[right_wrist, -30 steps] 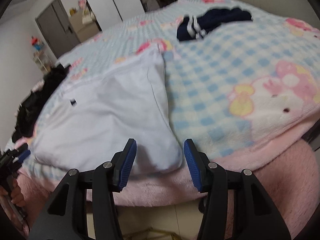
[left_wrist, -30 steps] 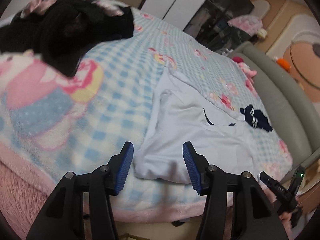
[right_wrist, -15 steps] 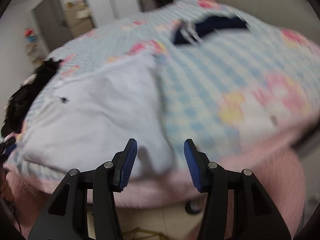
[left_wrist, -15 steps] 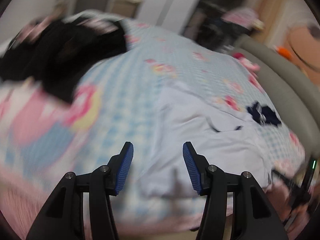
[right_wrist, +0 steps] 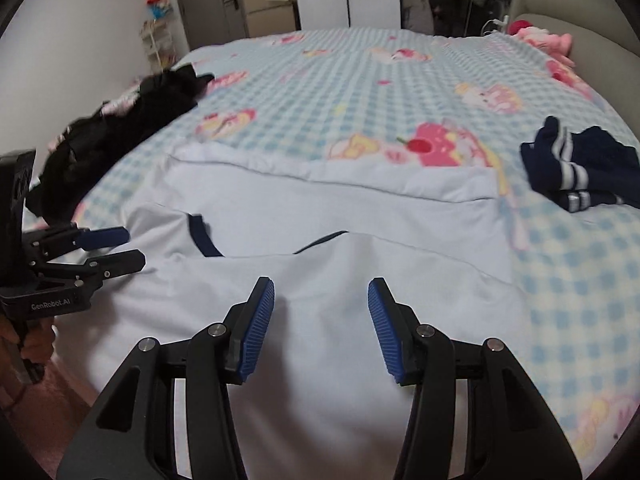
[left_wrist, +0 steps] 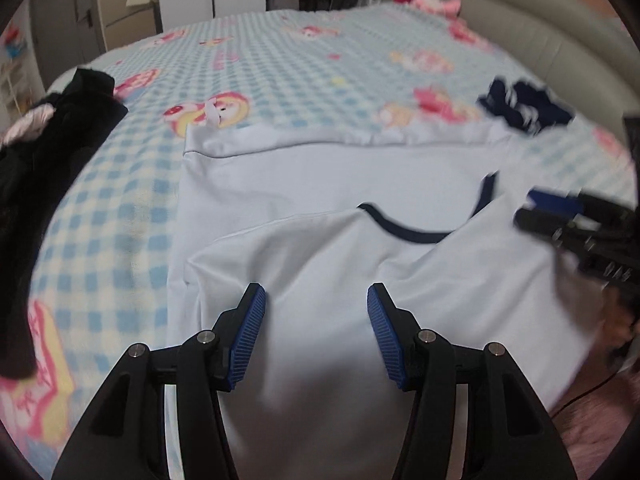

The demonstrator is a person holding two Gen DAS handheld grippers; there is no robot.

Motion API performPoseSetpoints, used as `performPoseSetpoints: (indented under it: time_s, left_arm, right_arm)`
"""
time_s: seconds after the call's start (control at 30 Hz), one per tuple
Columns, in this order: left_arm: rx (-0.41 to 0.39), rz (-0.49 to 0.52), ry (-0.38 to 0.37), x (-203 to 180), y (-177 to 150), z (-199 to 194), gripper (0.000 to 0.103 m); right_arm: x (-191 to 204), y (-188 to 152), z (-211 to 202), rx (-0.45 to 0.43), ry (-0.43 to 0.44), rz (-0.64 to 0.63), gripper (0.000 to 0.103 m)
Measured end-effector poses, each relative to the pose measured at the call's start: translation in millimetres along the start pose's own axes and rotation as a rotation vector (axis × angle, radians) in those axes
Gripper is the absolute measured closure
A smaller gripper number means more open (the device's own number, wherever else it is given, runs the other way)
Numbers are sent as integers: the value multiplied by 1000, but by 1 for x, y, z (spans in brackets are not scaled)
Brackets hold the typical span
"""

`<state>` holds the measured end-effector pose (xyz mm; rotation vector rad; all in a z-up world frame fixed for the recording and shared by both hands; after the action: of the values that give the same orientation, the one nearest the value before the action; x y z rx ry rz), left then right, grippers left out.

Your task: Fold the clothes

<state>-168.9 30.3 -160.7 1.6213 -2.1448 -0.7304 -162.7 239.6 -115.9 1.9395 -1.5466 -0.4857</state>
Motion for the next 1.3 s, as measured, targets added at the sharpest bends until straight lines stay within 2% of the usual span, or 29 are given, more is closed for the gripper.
performPoseSetpoints:
  time_s: [0.07,0.13,0.2,0.27,0.3,0.4,0.47,0.5,0.53,0.6,0.7,0.77,0.87,0.97,1.07,1.13,1.17,1.27,1.3]
  left_arm:
    - [7,-14,26,5,1,8,48]
    - [-10,-82,32,19,0,14,48]
    - [-30,-145,43,31,-2,18,53]
    - [-49,-157,72,34,-3,16,63]
    - [-59,-162,87,35,-4,14,63]
    - [-108,-172,144,35,-2,-2,61]
    - [-156,-141,146,31,4,-20,49]
    - [-173,-118,127,27,7,-26,48]
    - [-182,-87,104,20,10,-30,48]
    - [-199,-23,57,4,18,-37,46]
    - [-159,55,-46,-22,23,-25,43]
    - [-84,94,-110,-35,20,-3,42]
    - [7,101,-57,-33,13,32,36]
    - [-21,15,19,-9,17,25,36]
    - [-23,-93,120,25,18,21,40]
    - [-30,-170,85,38,16,12,40]
    - [-60,-169,100,37,16,1,40]
    - [-143,-90,83,11,13,-33,39]
    - [-161,-75,58,1,12,-41,39]
  right_arm:
    - [-5,2,4,-1,1,10,53]
    - [-15,1,11,3,-11,29,51]
    - [-32,-7,22,-16,-29,86,52]
    - [-52,-18,27,-46,-19,163,59]
    - [-58,-21,26,-59,-25,185,68]
    - [-68,-21,14,-98,-66,215,69]
    - [-72,-17,1,-130,-90,220,64]
    - [-74,-15,-5,-146,-101,223,56]
    - [-75,-13,-11,-164,-96,227,52]
    - [-70,-11,-16,-180,-68,222,50]
    - [-50,-8,-13,-171,-29,152,50]
    - [-29,-5,0,-127,-34,47,48]
    - [-19,-13,30,-51,-95,-21,48]
    - [-35,-17,30,-64,-72,69,48]
    - [-49,-19,23,-86,-111,120,49]
    - [-49,-18,13,-112,-130,136,53]
    - [-48,-17,7,-127,-138,143,54]
    - [-45,-13,-10,-170,-164,163,49]
    - [-40,-13,-18,-186,-147,165,47]
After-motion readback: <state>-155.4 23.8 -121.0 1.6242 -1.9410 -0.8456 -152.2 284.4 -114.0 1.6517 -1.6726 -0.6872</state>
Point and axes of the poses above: each gripper's, at about its wrist camera, not at the fingertips, and z roughly the way its jaws point, x to its left, y to its top, the point moved 2 cm from there along z, roughly the way its jaws point, and after that the axes turned 1 degree about -x, right-handed, at the moved point
